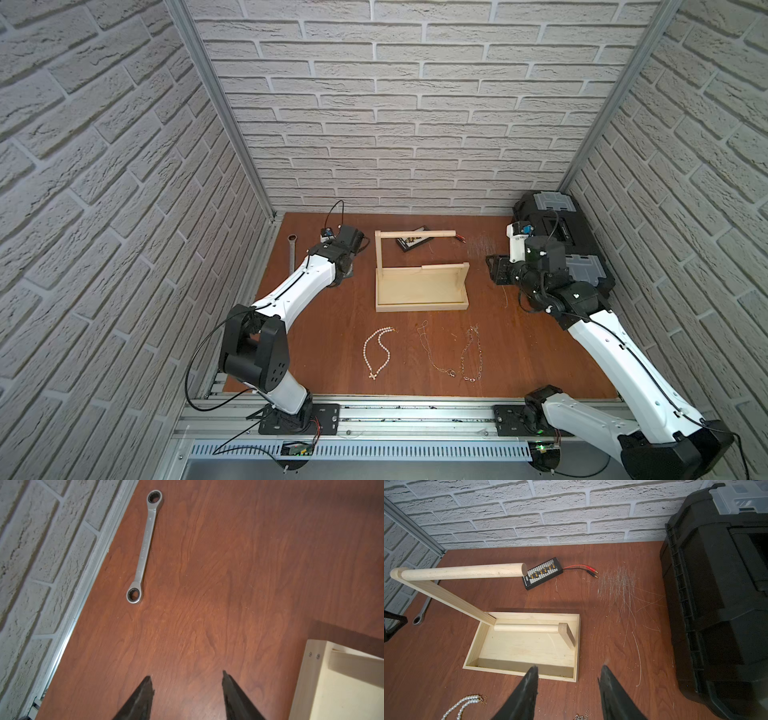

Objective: Hang the necklace on the jewelry display stand
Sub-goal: Pick up the necklace from the center of the board.

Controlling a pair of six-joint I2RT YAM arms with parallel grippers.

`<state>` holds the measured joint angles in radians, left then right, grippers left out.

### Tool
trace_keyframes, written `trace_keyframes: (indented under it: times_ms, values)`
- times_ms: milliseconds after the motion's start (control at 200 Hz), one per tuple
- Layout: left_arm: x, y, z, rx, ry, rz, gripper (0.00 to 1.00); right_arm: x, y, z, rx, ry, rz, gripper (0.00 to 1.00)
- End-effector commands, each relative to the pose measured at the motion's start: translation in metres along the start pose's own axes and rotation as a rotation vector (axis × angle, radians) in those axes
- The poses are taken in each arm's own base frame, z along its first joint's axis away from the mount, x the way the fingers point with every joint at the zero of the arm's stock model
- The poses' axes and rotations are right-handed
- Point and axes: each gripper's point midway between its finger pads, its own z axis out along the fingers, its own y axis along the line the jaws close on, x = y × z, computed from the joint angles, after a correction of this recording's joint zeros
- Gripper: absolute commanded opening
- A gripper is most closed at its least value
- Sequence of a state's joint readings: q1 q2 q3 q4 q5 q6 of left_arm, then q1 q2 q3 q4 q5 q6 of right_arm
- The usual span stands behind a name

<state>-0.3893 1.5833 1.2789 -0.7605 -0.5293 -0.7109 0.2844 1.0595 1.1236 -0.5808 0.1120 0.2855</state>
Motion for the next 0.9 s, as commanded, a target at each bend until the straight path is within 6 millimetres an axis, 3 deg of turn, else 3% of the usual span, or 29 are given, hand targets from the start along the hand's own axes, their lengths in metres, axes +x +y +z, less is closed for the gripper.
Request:
trace_keyframes:
  times_ms: [0, 255, 425, 665, 900]
  values:
    - [-0.005, -0.004, -0.016, 0.086, -0.037, -0.034, 0.62, -0.005, -0.002, -0.008, 0.028, -0.023, -0.016, 0.50]
    - [0.005, 0.003, -0.032, 0.150, -0.047, -0.009, 0.57, 0.033, 0.006, -0.003, 0.099, 0.092, -0.106, 0.44]
    - [0.006, 0.004, -0.049, 0.248, -0.064, -0.036, 0.62, 0.051, 0.000, -0.009, 0.164, 0.148, -0.142, 0.43]
    - [0.022, -0.004, -0.040, 0.292, -0.012, -0.058, 0.59, 0.061, -0.008, -0.021, 0.205, 0.167, -0.118, 0.43]
    - [0.019, -0.001, -0.047, 0.307, -0.035, -0.079, 0.60, 0.121, -0.017, -0.013, 0.333, 0.391, -0.104, 0.45]
